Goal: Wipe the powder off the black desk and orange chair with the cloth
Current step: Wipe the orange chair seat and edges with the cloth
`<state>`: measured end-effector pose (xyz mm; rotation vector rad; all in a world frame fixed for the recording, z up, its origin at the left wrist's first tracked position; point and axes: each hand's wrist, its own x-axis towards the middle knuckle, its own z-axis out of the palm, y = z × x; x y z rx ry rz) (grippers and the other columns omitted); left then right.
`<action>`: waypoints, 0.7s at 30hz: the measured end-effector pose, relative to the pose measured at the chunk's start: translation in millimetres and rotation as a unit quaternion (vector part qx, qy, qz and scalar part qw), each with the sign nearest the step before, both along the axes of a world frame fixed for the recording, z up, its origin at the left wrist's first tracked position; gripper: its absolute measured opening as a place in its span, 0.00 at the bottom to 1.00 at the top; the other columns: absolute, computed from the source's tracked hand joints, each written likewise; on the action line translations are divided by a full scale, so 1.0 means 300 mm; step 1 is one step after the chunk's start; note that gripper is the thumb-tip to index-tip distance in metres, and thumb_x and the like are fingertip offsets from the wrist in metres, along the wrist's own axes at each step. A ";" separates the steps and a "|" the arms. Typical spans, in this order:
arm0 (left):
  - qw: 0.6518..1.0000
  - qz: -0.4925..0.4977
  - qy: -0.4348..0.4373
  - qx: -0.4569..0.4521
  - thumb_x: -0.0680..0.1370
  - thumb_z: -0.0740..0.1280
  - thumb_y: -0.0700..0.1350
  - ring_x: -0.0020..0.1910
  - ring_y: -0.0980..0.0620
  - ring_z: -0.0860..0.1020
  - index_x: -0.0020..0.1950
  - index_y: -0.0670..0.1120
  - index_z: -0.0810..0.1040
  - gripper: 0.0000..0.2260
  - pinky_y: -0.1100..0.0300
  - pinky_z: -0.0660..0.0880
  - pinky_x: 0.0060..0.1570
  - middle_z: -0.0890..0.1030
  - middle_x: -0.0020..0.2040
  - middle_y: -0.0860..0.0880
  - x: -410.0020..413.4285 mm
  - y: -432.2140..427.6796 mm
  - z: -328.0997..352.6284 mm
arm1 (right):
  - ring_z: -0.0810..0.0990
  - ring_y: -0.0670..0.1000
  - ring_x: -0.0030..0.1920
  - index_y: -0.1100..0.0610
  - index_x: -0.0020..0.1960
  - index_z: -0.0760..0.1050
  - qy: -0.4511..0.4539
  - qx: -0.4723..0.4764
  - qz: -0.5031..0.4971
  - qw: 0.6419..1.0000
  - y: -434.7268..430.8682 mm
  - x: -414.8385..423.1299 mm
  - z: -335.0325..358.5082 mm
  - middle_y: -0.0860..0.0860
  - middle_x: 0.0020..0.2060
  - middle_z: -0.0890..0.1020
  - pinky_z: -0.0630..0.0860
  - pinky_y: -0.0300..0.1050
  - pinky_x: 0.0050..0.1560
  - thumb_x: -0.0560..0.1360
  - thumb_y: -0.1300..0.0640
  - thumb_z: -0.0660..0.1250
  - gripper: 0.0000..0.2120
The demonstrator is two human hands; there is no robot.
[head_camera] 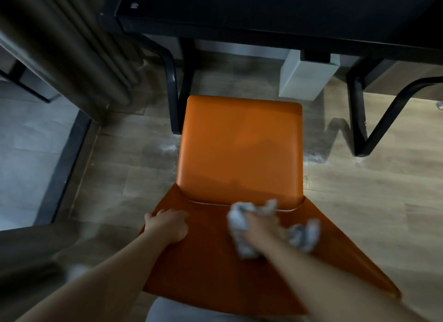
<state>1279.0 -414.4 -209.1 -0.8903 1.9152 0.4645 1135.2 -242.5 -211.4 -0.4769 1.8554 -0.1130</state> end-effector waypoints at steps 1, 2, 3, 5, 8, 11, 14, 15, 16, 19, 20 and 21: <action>1.000 0.011 0.016 -0.010 0.78 0.53 0.48 0.72 0.47 0.62 0.71 0.57 0.64 0.20 0.46 0.57 0.69 0.66 0.73 0.50 0.002 -0.004 0.002 | 0.72 0.63 0.61 0.43 0.62 0.69 0.071 -0.056 0.031 0.995 -0.066 0.100 0.009 0.57 0.65 0.70 0.68 0.56 0.61 0.70 0.48 0.61 0.20; 0.999 0.025 0.034 -0.019 0.79 0.53 0.49 0.70 0.47 0.65 0.70 0.56 0.66 0.19 0.48 0.61 0.67 0.67 0.71 0.49 0.005 -0.012 0.007 | 0.71 0.62 0.63 0.41 0.65 0.65 0.061 -0.106 0.034 0.992 -0.134 0.180 0.034 0.53 0.66 0.69 0.68 0.55 0.61 0.67 0.46 0.59 0.26; 0.998 0.042 0.050 -0.024 0.79 0.54 0.49 0.69 0.47 0.66 0.69 0.54 0.67 0.18 0.50 0.64 0.66 0.68 0.71 0.48 0.013 -0.025 0.010 | 0.72 0.61 0.62 0.40 0.66 0.63 0.013 -0.143 0.046 0.989 -0.173 0.210 0.048 0.52 0.66 0.70 0.69 0.53 0.59 0.65 0.45 0.58 0.29; 0.995 0.077 0.059 -0.016 0.79 0.55 0.47 0.72 0.45 0.61 0.70 0.52 0.67 0.19 0.49 0.63 0.68 0.63 0.74 0.45 0.036 -0.062 0.014 | 0.77 0.55 0.57 0.40 0.65 0.64 -0.017 -0.168 0.058 0.984 -0.153 0.167 0.053 0.51 0.62 0.76 0.70 0.44 0.50 0.67 0.47 0.60 0.26; 0.995 0.100 0.020 0.000 0.78 0.54 0.44 0.76 0.42 0.50 0.71 0.49 0.65 0.20 0.47 0.58 0.71 0.52 0.77 0.41 0.083 -0.098 0.019 | 0.76 0.55 0.59 0.45 0.63 0.68 0.136 -0.012 0.070 0.988 0.017 -0.029 0.005 0.52 0.62 0.75 0.72 0.44 0.52 0.74 0.50 0.62 0.18; 0.992 0.117 0.038 0.031 0.78 0.54 0.43 0.65 0.44 0.69 0.65 0.47 0.71 0.16 0.50 0.69 0.64 0.69 0.68 0.42 0.104 -0.102 0.009 | 0.67 0.56 0.66 0.45 0.69 0.63 0.228 0.152 0.046 0.961 0.050 -0.082 0.009 0.52 0.66 0.67 0.69 0.49 0.59 0.77 0.49 0.60 0.21; 0.989 0.133 0.064 0.033 0.78 0.55 0.44 0.62 0.45 0.72 0.65 0.48 0.71 0.16 0.52 0.70 0.61 0.72 0.65 0.43 0.093 -0.103 -0.007 | 0.70 0.58 0.65 0.43 0.67 0.64 0.140 0.002 0.027 0.990 -0.084 0.084 -0.019 0.52 0.66 0.69 0.71 0.50 0.61 0.72 0.49 0.62 0.23; 0.988 0.133 0.073 0.037 0.79 0.54 0.44 0.61 0.45 0.73 0.64 0.47 0.71 0.16 0.54 0.70 0.60 0.72 0.65 0.43 0.090 -0.105 -0.014 | 0.73 0.57 0.63 0.42 0.67 0.64 0.081 -0.066 0.017 0.994 -0.125 0.149 -0.021 0.50 0.65 0.71 0.72 0.48 0.58 0.70 0.49 0.62 0.25; 0.987 0.130 0.080 0.046 0.79 0.54 0.44 0.61 0.45 0.73 0.63 0.47 0.72 0.15 0.55 0.70 0.59 0.73 0.64 0.43 0.085 -0.109 -0.019 | 0.75 0.55 0.61 0.41 0.67 0.64 0.036 -0.109 0.010 0.993 -0.159 0.178 -0.027 0.48 0.64 0.74 0.72 0.45 0.54 0.69 0.49 0.62 0.27; 0.980 0.161 0.096 0.068 0.79 0.54 0.44 0.60 0.44 0.74 0.66 0.48 0.69 0.16 0.54 0.71 0.59 0.73 0.65 0.41 0.075 -0.129 -0.047 | 0.78 0.51 0.55 0.43 0.68 0.67 0.061 -0.136 -0.070 0.986 -0.191 0.076 -0.073 0.50 0.60 0.79 0.71 0.36 0.48 0.70 0.52 0.67 0.27; 0.977 0.180 0.085 0.076 0.79 0.54 0.43 0.61 0.43 0.73 0.71 0.48 0.65 0.20 0.53 0.71 0.60 0.70 0.68 0.41 0.067 -0.138 -0.060 | 0.79 0.51 0.54 0.46 0.68 0.69 0.093 -0.127 -0.128 0.979 -0.170 0.013 -0.097 0.52 0.59 0.79 0.71 0.32 0.46 0.71 0.53 0.68 0.26; 0.973 0.199 0.080 0.083 0.78 0.54 0.42 0.62 0.43 0.73 0.74 0.49 0.60 0.23 0.51 0.71 0.61 0.67 0.70 0.40 0.062 -0.145 -0.076 | 0.79 0.52 0.53 0.48 0.67 0.70 0.139 -0.114 -0.178 0.968 -0.141 -0.049 -0.129 0.53 0.60 0.79 0.71 0.31 0.46 0.71 0.53 0.68 0.24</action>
